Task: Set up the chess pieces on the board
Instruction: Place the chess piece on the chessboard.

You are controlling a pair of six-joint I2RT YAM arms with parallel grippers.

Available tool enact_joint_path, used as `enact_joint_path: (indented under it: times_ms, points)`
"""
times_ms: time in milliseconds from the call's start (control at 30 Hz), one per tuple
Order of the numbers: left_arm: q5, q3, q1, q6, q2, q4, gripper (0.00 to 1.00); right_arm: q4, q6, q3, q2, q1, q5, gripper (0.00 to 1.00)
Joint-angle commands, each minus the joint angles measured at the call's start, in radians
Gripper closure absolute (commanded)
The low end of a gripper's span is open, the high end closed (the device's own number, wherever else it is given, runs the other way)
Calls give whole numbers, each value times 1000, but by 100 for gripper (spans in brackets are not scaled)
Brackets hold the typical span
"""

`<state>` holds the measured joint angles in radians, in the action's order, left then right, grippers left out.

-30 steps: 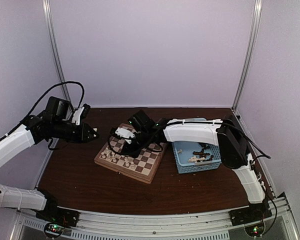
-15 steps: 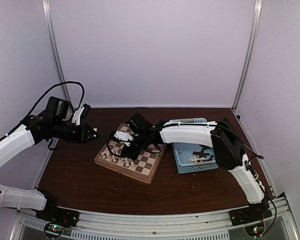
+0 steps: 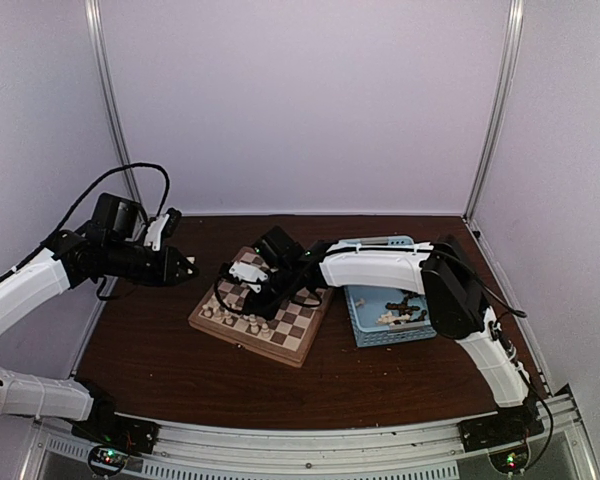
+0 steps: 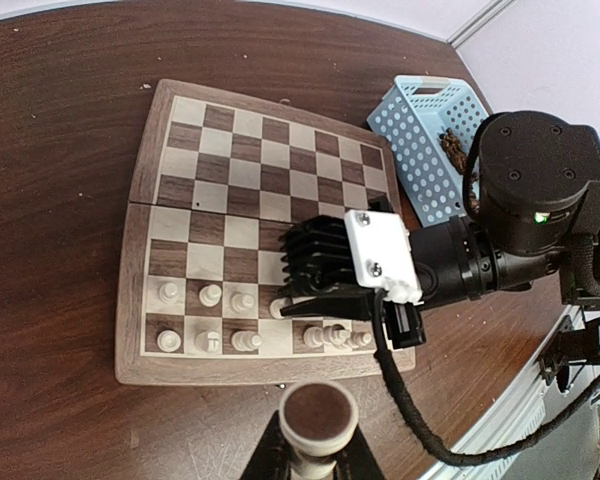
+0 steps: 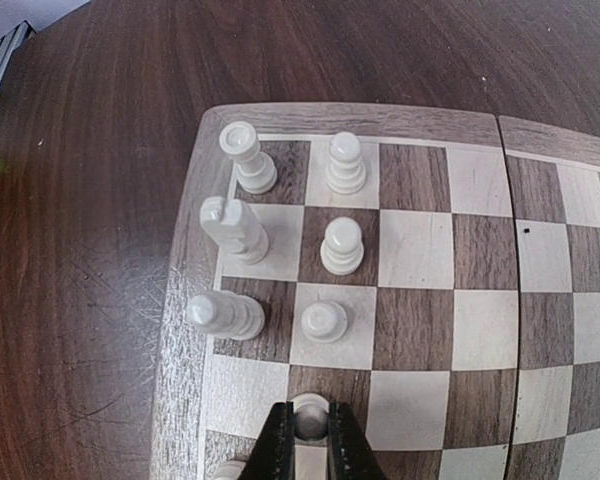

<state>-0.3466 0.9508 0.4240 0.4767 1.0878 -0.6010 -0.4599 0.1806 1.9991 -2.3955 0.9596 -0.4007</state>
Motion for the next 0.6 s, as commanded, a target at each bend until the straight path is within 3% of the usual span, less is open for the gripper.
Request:
enact_joint_path:
  times_ms: [0, 567]
  points:
    - [6, -11, -10, -16, 3, 26, 91, -2, 8, 26, -19, -8, 37, 92]
    - [3, -15, -10, -18, 5, 26, 92, 4, 8, 31, -27, -10, 41, 90]
